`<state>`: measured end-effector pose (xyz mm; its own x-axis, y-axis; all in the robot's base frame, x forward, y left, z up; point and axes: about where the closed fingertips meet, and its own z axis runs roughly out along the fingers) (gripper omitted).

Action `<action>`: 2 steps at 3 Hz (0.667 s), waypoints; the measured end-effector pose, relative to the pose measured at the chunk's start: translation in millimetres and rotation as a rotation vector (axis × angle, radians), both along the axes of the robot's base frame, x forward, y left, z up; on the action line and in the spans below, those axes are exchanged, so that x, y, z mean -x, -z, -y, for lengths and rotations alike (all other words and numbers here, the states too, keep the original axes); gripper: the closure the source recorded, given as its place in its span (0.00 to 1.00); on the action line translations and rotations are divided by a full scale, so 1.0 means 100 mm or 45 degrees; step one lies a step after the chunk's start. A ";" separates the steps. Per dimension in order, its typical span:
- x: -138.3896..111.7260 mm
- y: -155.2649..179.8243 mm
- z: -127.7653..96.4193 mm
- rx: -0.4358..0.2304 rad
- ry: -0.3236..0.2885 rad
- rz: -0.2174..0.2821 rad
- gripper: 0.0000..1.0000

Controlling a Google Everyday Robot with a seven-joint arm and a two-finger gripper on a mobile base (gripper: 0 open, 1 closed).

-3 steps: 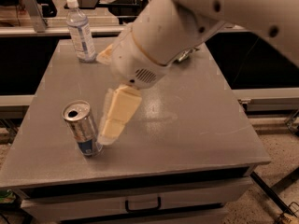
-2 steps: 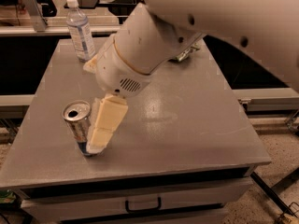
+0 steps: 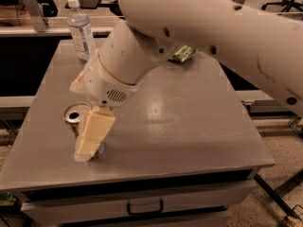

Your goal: Pick redbull can

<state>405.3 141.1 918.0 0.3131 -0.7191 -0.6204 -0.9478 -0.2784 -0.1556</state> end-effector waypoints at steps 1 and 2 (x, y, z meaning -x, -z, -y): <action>0.01 0.07 -0.03 0.007 -0.028 -0.023 0.39; 0.01 0.08 -0.03 0.015 -0.045 -0.037 0.62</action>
Offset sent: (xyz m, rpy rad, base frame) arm 0.0030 0.0015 -0.0148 -0.0185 0.0539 0.0488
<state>404.2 144.1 909.7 0.3209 -0.7152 -0.6209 -0.9412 -0.3138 -0.1249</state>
